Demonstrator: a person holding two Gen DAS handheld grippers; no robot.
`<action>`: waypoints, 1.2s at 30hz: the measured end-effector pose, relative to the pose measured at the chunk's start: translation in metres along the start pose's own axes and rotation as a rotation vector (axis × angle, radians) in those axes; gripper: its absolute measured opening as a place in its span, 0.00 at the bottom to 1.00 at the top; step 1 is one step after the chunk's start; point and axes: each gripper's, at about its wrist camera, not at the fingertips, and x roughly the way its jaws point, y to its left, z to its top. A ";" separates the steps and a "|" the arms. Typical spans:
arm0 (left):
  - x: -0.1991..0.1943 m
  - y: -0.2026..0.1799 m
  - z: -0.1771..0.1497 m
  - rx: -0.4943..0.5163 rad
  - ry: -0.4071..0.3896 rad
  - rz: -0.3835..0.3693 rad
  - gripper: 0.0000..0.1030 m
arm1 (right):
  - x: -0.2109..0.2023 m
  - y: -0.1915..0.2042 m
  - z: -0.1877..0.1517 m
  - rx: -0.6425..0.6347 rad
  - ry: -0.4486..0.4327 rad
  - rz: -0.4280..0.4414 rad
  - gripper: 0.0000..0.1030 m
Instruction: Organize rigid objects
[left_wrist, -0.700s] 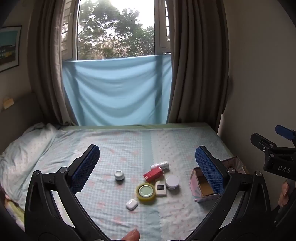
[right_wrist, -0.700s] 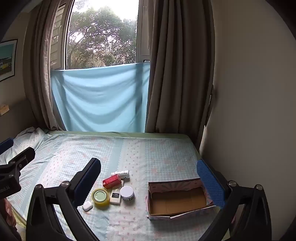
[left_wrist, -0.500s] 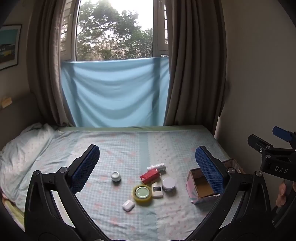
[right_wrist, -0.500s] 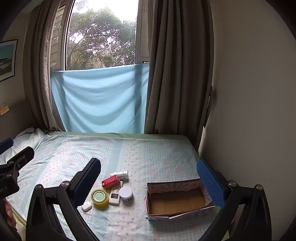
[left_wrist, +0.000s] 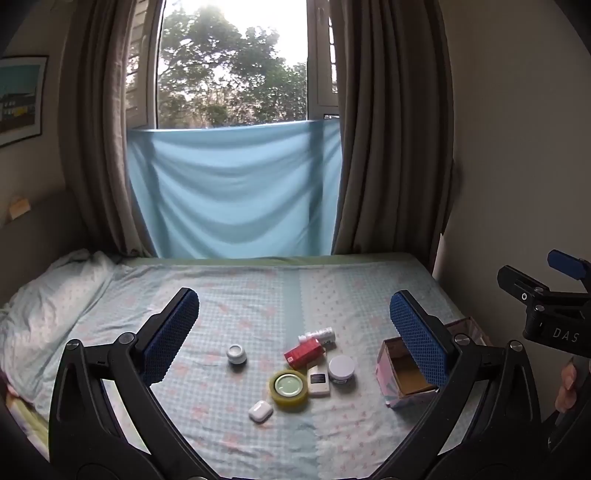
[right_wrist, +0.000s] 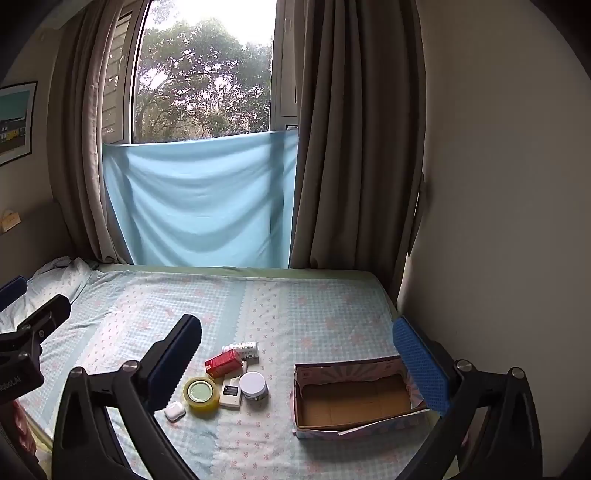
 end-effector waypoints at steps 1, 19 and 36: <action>0.000 -0.001 0.000 0.002 0.000 0.003 1.00 | 0.001 -0.001 0.000 0.001 0.000 0.001 1.00; -0.002 0.002 0.004 -0.011 -0.015 0.039 1.00 | 0.004 -0.003 -0.001 -0.003 -0.020 0.008 1.00; -0.003 0.000 0.002 -0.009 -0.011 0.026 1.00 | 0.003 -0.003 0.000 -0.003 -0.025 0.005 1.00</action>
